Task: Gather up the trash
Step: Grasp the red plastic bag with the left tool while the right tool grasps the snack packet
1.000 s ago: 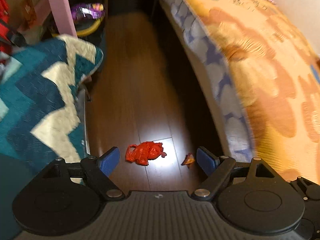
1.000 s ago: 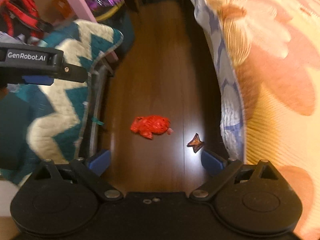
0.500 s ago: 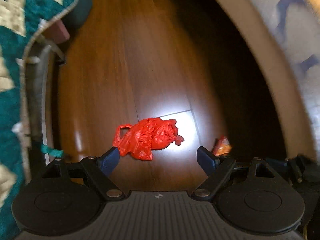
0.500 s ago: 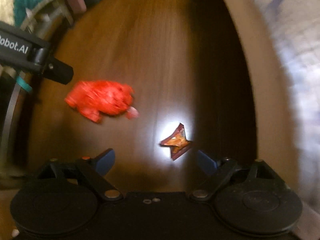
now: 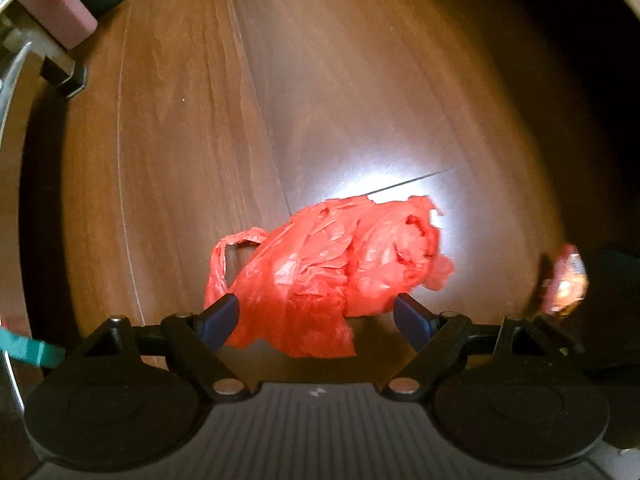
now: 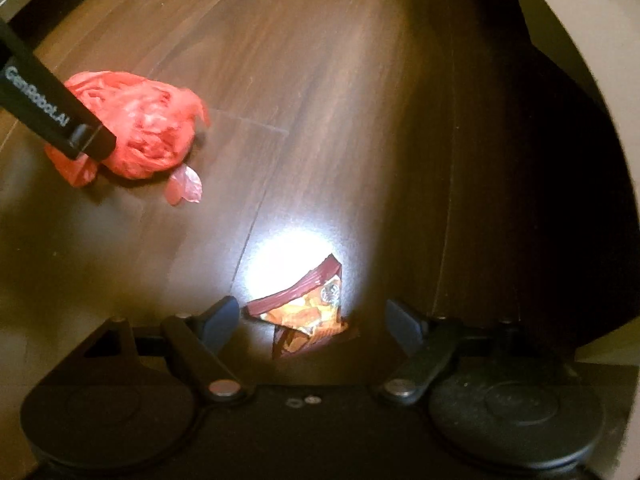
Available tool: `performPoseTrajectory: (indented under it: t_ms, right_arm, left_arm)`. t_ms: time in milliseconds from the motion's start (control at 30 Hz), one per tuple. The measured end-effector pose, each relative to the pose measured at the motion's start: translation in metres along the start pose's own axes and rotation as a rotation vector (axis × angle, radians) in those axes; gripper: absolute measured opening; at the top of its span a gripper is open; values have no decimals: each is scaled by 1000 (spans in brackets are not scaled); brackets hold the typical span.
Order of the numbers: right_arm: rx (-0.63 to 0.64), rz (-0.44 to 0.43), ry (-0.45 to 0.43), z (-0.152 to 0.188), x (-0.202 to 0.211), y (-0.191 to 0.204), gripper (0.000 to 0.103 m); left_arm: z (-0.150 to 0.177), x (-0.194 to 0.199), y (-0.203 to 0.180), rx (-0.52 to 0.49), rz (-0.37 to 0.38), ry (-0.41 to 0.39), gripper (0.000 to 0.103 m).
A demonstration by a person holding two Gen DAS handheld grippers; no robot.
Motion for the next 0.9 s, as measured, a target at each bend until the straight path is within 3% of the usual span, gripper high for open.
performPoseTrajectory:
  t_ms: [100,333,400,467,600,667,900]
  right_arm:
    - [-10,-6,3,1,-3,-2,75]
    - [-19,-18,1,3,-7,0,63]
    - [-29,-31,-6,3,-6,0,53]
    - [-46,-47,-5,4,-3,0,49]
    - [-57,-47,2,7,-1,-1,44]
    - [-77,-49,3,5,-1,-2,43]
    - [-238,-73,7,20,25,-3,42]
  left_arm:
    - [-4,-10,-4,-5,45,-5,85]
    - [-5,-30,-13,-42,61,34,85]
    - [-5,-33,-9,-15,72,39,82]
    - [-5,-35,-7,3,86,40,68]
    - [-3,-34,-7,-25,74,17,52]
    - [-1,-30,-12,-34,74,6,36]
    - [15,-5,-15,1,107,-34,27]
Point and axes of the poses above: each gripper's, at about its wrist camera, not at the fingertips, and x roughly against the way its jaws point, y to its left, z to its underside, the point moved 8 cm from there along -x, roughly the way its jaws point
